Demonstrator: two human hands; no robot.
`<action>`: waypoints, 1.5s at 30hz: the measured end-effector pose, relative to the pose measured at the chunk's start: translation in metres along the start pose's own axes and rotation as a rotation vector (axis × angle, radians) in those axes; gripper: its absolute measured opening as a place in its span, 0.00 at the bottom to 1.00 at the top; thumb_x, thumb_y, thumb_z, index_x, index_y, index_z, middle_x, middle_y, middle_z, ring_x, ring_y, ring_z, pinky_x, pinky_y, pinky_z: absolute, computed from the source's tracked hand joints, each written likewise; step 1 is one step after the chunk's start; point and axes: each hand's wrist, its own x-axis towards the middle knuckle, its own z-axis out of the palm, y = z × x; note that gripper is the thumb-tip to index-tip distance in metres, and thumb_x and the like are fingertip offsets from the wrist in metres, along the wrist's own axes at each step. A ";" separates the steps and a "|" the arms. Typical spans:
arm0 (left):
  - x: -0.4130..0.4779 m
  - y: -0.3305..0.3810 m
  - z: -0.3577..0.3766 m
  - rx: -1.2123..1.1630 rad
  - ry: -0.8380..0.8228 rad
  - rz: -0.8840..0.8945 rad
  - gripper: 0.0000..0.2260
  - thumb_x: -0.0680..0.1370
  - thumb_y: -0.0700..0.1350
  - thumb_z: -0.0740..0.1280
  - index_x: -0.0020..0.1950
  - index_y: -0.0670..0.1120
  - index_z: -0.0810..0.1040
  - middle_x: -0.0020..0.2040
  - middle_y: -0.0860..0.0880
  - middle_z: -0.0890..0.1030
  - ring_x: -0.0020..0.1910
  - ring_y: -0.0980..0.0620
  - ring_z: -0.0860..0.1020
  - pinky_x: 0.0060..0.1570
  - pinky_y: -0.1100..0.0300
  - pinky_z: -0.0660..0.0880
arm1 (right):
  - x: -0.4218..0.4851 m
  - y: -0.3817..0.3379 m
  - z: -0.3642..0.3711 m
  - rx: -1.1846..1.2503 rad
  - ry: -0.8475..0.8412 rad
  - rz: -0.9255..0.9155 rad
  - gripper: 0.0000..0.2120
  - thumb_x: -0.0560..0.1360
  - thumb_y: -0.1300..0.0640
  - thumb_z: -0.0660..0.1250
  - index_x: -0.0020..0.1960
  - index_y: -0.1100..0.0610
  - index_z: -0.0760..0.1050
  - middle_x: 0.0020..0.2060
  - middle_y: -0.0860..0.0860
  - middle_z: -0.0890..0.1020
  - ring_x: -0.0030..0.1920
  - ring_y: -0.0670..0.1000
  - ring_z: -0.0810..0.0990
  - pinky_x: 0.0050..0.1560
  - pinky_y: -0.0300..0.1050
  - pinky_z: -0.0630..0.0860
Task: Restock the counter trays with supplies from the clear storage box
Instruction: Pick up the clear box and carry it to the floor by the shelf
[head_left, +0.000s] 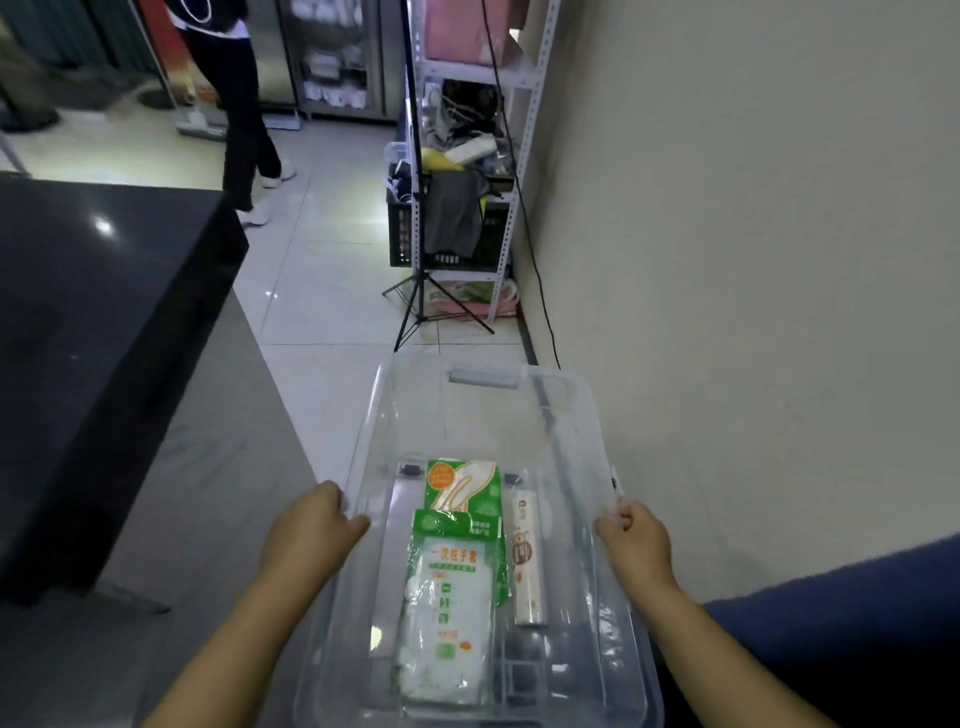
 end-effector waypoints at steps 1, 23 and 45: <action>0.015 0.004 0.002 -0.002 0.008 -0.012 0.16 0.68 0.48 0.71 0.32 0.50 0.64 0.29 0.53 0.70 0.31 0.48 0.70 0.29 0.58 0.61 | 0.019 -0.007 0.006 -0.007 -0.015 -0.008 0.08 0.71 0.65 0.66 0.36 0.58 0.70 0.32 0.51 0.73 0.31 0.48 0.70 0.30 0.41 0.67; 0.329 0.082 -0.023 -0.082 0.242 -0.403 0.08 0.70 0.47 0.67 0.38 0.49 0.68 0.33 0.54 0.72 0.35 0.49 0.72 0.29 0.60 0.61 | 0.380 -0.230 0.196 -0.131 -0.350 -0.226 0.05 0.71 0.63 0.65 0.37 0.60 0.71 0.30 0.51 0.72 0.31 0.50 0.70 0.31 0.42 0.65; 0.743 0.046 -0.155 -0.142 0.214 -0.481 0.03 0.70 0.41 0.64 0.40 0.45 0.71 0.33 0.51 0.73 0.35 0.47 0.73 0.27 0.61 0.61 | 0.580 -0.465 0.473 -0.143 -0.297 -0.184 0.04 0.71 0.63 0.65 0.38 0.61 0.73 0.32 0.54 0.77 0.33 0.54 0.74 0.36 0.46 0.70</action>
